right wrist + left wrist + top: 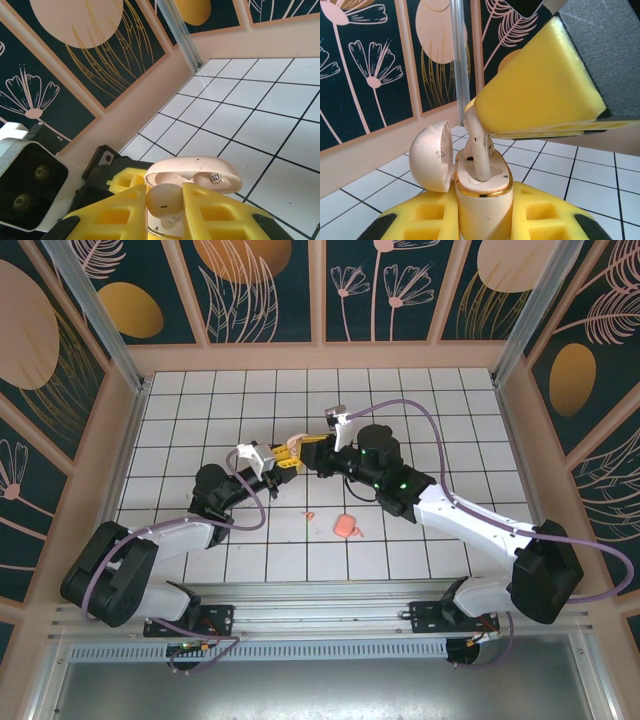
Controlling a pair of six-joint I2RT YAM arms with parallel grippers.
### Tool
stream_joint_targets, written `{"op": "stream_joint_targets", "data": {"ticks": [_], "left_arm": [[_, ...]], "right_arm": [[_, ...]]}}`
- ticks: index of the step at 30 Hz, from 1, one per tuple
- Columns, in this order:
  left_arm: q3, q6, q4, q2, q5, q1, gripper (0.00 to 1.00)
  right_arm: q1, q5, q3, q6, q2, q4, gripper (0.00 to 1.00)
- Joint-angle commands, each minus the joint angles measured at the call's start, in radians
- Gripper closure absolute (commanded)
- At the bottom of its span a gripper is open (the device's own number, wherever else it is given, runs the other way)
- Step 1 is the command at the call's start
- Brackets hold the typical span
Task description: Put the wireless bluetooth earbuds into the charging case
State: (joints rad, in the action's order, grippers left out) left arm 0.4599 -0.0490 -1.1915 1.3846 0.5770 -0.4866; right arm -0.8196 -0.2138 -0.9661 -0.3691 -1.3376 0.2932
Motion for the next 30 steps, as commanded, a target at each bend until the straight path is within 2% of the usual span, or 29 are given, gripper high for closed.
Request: {"op": "stream_joint_targets", "data": {"ticks": [1,10,22,30], "left_arm": [[0.014,0.045,-0.049,-0.03,0.033,-0.027,0.94],[0.016,0.039,-0.053,-0.028,0.026,-0.03,0.94],[0.022,-0.003,-0.09,-0.027,0.029,-0.03,0.94],[0.028,-0.018,-0.102,-0.025,0.033,-0.03,0.94]], "right_arm": [[-0.006,-0.059,0.012,-0.008,0.0,0.031,0.79],[-0.01,-0.072,-0.002,-0.016,-0.03,0.036,0.79],[0.014,0.022,0.003,0.018,-0.012,-0.148,0.78],[0.022,0.034,0.003,0.025,-0.008,-0.181,0.73]]}}
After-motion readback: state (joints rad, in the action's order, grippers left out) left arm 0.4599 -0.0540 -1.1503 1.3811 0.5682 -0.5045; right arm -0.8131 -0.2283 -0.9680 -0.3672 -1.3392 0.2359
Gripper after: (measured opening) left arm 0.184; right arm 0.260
